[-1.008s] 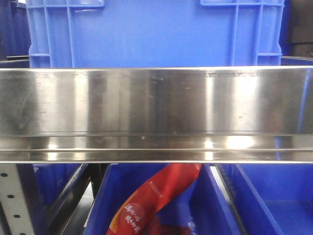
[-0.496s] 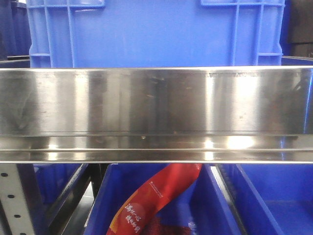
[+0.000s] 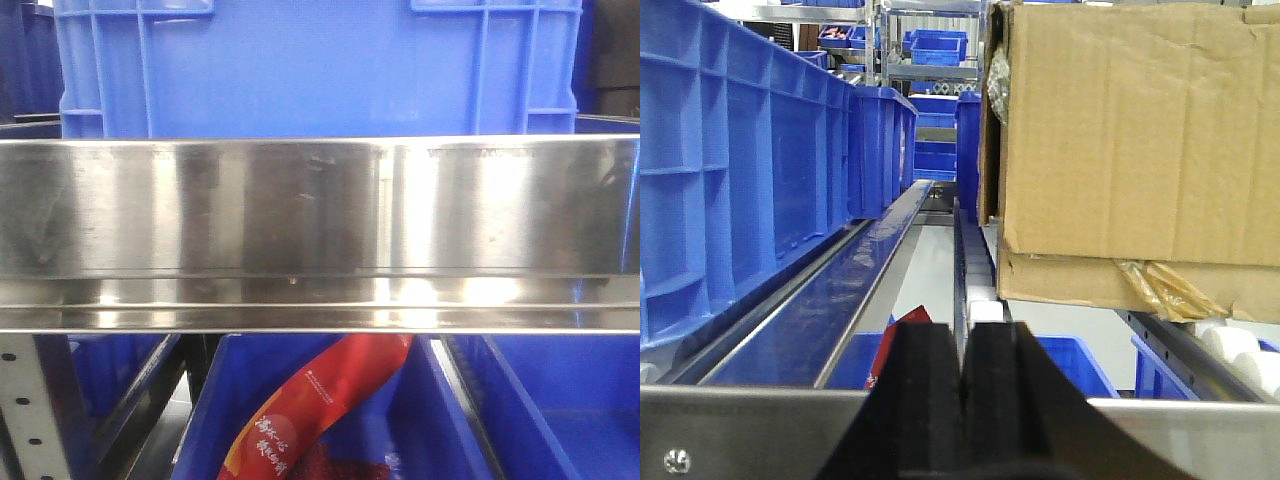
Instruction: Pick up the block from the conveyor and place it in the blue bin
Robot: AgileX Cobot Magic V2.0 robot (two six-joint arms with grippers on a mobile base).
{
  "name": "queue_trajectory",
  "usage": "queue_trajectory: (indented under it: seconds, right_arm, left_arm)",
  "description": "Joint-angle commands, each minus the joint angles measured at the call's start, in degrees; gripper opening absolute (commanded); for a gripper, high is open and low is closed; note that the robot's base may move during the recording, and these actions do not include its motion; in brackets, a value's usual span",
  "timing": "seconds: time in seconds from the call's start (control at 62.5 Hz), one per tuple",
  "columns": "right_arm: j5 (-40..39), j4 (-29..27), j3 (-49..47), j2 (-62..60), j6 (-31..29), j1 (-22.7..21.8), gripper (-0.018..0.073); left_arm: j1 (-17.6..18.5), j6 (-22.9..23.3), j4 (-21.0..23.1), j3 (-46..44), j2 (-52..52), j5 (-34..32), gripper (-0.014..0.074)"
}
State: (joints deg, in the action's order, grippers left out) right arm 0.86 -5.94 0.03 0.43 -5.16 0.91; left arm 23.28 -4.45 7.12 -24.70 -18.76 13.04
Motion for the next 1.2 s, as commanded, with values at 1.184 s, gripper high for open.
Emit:
queue_trajectory:
  seconds: [1.184]
  right_arm:
    - [-1.40,0.58,-0.03,-0.43,0.09,-0.20,-0.0162]
  left_arm:
    - [-21.27,3.95,-6.36,24.70,18.76,-13.38,-0.0111]
